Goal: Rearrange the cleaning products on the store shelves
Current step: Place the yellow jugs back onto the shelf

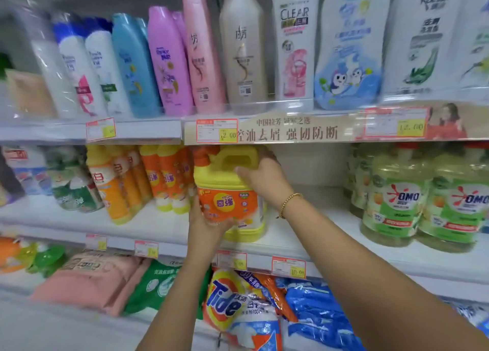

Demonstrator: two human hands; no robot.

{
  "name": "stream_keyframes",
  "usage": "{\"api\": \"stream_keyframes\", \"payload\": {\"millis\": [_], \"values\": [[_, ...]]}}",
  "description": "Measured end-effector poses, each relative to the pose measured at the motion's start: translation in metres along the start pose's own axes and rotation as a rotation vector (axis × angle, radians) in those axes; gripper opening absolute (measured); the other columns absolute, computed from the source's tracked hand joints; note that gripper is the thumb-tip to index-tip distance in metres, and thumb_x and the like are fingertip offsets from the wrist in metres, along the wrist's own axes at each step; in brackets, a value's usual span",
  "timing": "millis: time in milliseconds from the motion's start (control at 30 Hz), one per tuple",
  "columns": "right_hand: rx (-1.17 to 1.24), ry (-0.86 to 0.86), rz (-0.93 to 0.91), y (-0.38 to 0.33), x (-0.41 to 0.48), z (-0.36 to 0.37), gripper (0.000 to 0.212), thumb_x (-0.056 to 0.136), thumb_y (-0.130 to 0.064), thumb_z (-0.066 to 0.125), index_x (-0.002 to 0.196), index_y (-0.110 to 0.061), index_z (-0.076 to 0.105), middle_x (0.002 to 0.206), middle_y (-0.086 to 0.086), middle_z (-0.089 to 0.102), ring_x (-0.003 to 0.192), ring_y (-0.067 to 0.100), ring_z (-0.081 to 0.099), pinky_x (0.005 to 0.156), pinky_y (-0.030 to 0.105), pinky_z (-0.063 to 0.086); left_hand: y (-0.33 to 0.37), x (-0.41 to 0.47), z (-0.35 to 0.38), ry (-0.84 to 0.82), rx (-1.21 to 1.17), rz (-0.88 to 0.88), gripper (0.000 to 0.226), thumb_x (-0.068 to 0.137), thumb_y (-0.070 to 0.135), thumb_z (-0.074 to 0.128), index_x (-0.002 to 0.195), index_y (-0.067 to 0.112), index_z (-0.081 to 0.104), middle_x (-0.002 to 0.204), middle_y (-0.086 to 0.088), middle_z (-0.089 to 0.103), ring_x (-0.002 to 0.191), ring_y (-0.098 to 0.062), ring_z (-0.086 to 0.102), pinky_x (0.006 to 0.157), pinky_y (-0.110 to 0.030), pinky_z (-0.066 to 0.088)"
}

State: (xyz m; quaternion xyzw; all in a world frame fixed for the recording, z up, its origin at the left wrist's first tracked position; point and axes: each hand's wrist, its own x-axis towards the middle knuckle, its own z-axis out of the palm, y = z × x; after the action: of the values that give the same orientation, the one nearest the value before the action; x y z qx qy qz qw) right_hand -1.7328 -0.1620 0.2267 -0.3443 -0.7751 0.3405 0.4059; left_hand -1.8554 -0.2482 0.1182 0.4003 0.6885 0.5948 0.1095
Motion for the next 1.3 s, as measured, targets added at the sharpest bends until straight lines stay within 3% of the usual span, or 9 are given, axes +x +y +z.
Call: {"api": "stream_keyframes", "payload": {"millis": [133, 300, 433, 600, 800, 967, 1100, 1233, 1300], "values": [[0.216, -0.028, 0.003, -0.007, -0.006, 0.01, 0.034, 0.077, -0.02, 0.076, 0.108, -0.016, 0.063, 0.101, 0.003, 0.068, 0.094, 0.019, 0.064, 0.087, 0.037, 0.053, -0.003, -0.005, -0.012, -0.013, -0.175, -0.074, 0.093, 0.069, 0.003, 0.083, 0.145, 0.017, 0.032, 0.132, 0.002, 0.048, 0.119, -0.014, 0.046, 0.101, -0.036, 0.042], [0.279, -0.186, -0.128, -0.022, -0.048, 0.005, 0.026, 0.072, -0.013, 0.081, 0.076, -0.025, 0.058, 0.078, -0.007, 0.06, 0.071, 0.006, 0.055, 0.066, 0.024, 0.047, -0.004, -0.02, -0.026, -0.015, -0.266, -0.097, 0.077, 0.065, -0.002, 0.084, 0.128, 0.014, 0.042, 0.118, 0.0, 0.054, 0.108, -0.016, 0.055, 0.085, -0.028, 0.053], [0.255, -0.272, -0.254, -0.036, -0.089, -0.028, 0.027, 0.07, -0.002, 0.079, 0.073, -0.022, 0.061, 0.083, -0.006, 0.066, 0.076, -0.002, 0.058, 0.071, 0.017, 0.047, 0.01, -0.039, -0.031, -0.074, -0.215, -0.002, 0.059, 0.049, 0.004, 0.088, 0.101, 0.017, 0.064, 0.087, 0.009, 0.073, 0.086, -0.007, 0.068, 0.066, -0.013, 0.051], [0.398, -0.2, -0.35, -0.05, -0.127, -0.103, 0.035, 0.055, -0.003, 0.085, 0.068, -0.032, 0.069, 0.076, -0.012, 0.066, 0.07, 0.0, 0.057, 0.065, 0.016, 0.046, 0.074, -0.074, -0.042, -0.064, -0.138, 0.163, 0.076, 0.042, 0.032, 0.092, 0.11, 0.017, 0.064, 0.096, 0.01, 0.071, 0.089, 0.004, 0.065, 0.069, -0.008, 0.049], [0.583, -0.209, -0.377, -0.054, -0.153, -0.174, 0.031, 0.045, -0.025, 0.091, 0.068, -0.027, 0.07, 0.075, -0.01, 0.067, 0.071, 0.003, 0.061, 0.062, 0.015, 0.048, 0.139, -0.134, -0.038, -0.181, -0.106, 0.265, 0.071, 0.054, 0.01, 0.091, 0.109, 0.036, 0.055, 0.092, 0.033, 0.066, 0.09, 0.016, 0.059, 0.068, -0.002, 0.045], [0.645, -0.193, -0.204, -0.06, -0.158, -0.203, 0.028, 0.053, -0.013, 0.08, 0.079, -0.02, 0.071, 0.081, 0.002, 0.072, 0.075, 0.014, 0.067, 0.064, 0.022, 0.055, 0.155, -0.168, -0.022, -0.337, -0.206, 0.148, 0.074, 0.044, 0.016, 0.095, 0.106, 0.03, 0.058, 0.093, 0.022, 0.072, 0.086, -0.002, 0.069, 0.066, -0.015, 0.053], [0.437, -0.043, -0.185, -0.067, -0.158, -0.207, 0.044, 0.074, -0.009, 0.073, 0.114, -0.027, 0.065, 0.115, -0.004, 0.066, 0.101, 0.013, 0.064, 0.082, 0.024, 0.055, 0.161, -0.179, -0.002, -0.394, -0.345, 0.063, 0.069, 0.041, 0.019, 0.09, 0.104, 0.022, 0.062, 0.092, 0.008, 0.075, 0.084, -0.012, 0.072, 0.063, -0.019, 0.055], [-0.142, 0.111, -0.392, -0.048, -0.195, -0.186, 0.073, 0.079, -0.037, 0.072, 0.14, -0.048, 0.033, 0.152, -0.023, 0.018, 0.133, -0.012, 0.024, 0.103, 0.008, 0.032, 0.172, -0.174, 0.004, -0.315, -0.506, 0.004, 0.074, 0.039, 0.024, 0.093, 0.106, 0.02, 0.063, 0.093, 0.002, 0.076, 0.083, -0.018, 0.073, 0.063, -0.025, 0.057], [-0.359, 0.123, -0.487, -0.024, -0.222, -0.154, 0.087, 0.071, -0.051, 0.071, 0.144, -0.05, 0.022, 0.157, -0.021, 0.001, 0.144, 0.006, 0.007, 0.115, 0.031, 0.023, 0.177, -0.169, 0.002, -0.241, -0.584, -0.002, 0.069, 0.044, 0.018, 0.092, 0.107, 0.018, 0.064, 0.092, 0.0, 0.076, 0.082, -0.019, 0.073, 0.062, -0.027, 0.058]]}}
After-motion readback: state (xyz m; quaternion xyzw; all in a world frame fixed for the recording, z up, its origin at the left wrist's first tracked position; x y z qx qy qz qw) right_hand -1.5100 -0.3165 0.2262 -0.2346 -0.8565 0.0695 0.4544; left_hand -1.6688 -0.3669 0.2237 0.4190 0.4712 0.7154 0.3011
